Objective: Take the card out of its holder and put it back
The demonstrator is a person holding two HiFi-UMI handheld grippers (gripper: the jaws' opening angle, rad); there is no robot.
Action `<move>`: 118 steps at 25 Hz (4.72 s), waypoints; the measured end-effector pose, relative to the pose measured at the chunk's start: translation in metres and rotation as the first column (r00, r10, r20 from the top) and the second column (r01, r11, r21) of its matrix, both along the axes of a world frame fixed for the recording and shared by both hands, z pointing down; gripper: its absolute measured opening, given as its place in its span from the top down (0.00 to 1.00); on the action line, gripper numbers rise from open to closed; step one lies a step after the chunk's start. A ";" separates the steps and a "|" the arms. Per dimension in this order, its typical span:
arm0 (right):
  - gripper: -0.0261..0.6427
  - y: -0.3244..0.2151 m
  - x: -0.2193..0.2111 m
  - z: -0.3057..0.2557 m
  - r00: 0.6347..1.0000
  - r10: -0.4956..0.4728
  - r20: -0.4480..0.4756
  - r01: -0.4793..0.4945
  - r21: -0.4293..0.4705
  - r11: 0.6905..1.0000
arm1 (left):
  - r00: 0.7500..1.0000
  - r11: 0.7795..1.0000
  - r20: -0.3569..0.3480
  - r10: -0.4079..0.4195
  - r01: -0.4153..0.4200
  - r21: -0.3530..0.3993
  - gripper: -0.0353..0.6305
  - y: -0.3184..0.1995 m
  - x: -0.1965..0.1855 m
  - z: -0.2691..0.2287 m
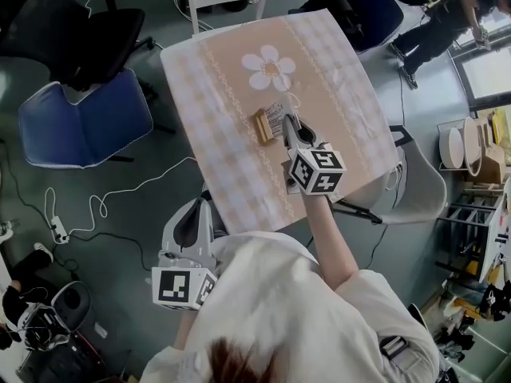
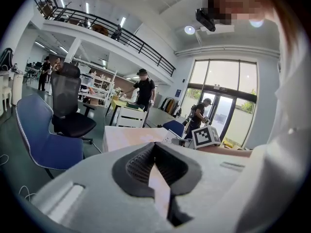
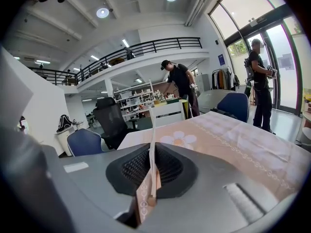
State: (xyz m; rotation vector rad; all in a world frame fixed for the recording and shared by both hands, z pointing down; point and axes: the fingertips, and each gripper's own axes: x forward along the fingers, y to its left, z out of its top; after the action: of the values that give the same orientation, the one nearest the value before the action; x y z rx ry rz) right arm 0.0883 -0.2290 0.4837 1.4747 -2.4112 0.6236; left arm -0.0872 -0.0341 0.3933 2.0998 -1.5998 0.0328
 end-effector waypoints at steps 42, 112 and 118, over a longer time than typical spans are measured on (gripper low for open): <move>0.94 0.005 -0.016 0.049 0.996 -0.061 -0.064 0.059 -0.029 0.998 | 1.000 1.000 -0.005 -0.022 0.022 0.011 0.95 0.001 -0.005 -0.001; 0.96 0.268 -0.030 -0.152 0.979 0.173 0.108 -0.197 0.279 0.940 | 0.862 0.841 0.105 0.495 -0.506 0.191 0.95 0.038 -0.065 -0.043; 0.96 0.275 -0.043 -0.149 0.978 0.177 0.110 -0.201 0.280 0.939 | 0.844 0.821 0.103 0.526 -0.536 0.199 0.95 0.043 -0.071 -0.040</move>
State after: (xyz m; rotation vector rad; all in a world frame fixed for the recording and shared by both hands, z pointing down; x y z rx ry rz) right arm 0.0455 0.0459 0.3347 1.8501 -2.5285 0.3862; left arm -0.1583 0.0092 0.3533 2.6804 -1.0203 0.0940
